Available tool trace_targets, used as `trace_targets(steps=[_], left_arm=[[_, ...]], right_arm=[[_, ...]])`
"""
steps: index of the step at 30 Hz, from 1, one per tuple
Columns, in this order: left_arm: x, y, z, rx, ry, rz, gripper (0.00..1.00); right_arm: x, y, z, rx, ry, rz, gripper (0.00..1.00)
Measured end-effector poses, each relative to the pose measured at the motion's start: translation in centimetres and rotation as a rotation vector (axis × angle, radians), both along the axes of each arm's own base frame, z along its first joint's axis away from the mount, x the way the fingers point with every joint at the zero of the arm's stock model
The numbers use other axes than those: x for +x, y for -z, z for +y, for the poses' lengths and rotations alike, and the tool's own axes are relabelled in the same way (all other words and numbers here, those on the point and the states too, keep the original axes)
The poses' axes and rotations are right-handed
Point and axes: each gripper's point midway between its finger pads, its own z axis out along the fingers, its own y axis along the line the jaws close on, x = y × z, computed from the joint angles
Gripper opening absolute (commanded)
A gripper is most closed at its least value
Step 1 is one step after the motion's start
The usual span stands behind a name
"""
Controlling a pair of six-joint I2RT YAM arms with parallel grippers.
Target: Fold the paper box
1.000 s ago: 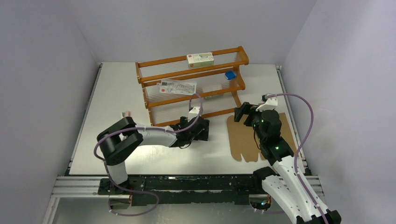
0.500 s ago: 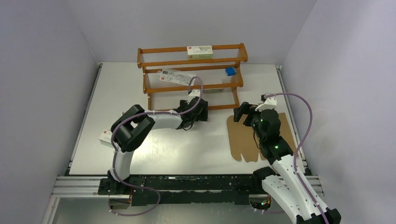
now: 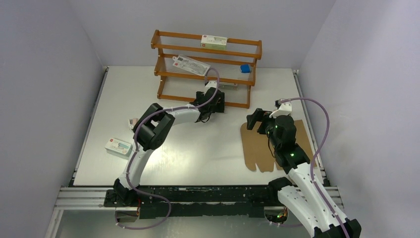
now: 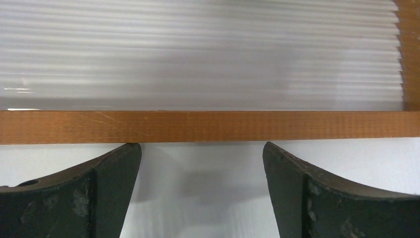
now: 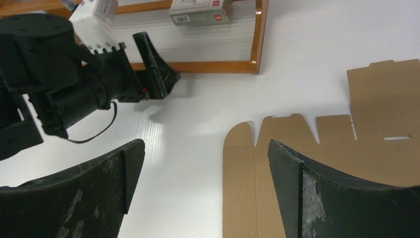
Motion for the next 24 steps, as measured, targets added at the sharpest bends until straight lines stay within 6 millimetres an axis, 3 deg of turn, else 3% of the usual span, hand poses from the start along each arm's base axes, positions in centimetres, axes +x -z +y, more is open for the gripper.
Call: trace_targets(steps=[8,14,18,24], left_arm=[[3.8,-0.3,-3.5,-0.054,0.020,-0.038,0.98],[5.4,-0.6,-4.7,-0.089,0.037,-0.037,0.98],[4.6,-0.7,-4.3,-0.108,0.062,-0.023,0.98],[-0.1,-1.9,-2.3,-0.117,0.140,0.060,0.98]], right_arm=[[0.0,0.8,0.1,-0.009,-0.005,0.033,1.00],[-0.1,1.0,0.1,-0.011,-0.006,0.043,1.00],[-0.1,1.3,0.3,-0.011,-0.018,0.059,1.00],[0.2,3.2,1.0,-0.022,-0.044,0.133,1.00]])
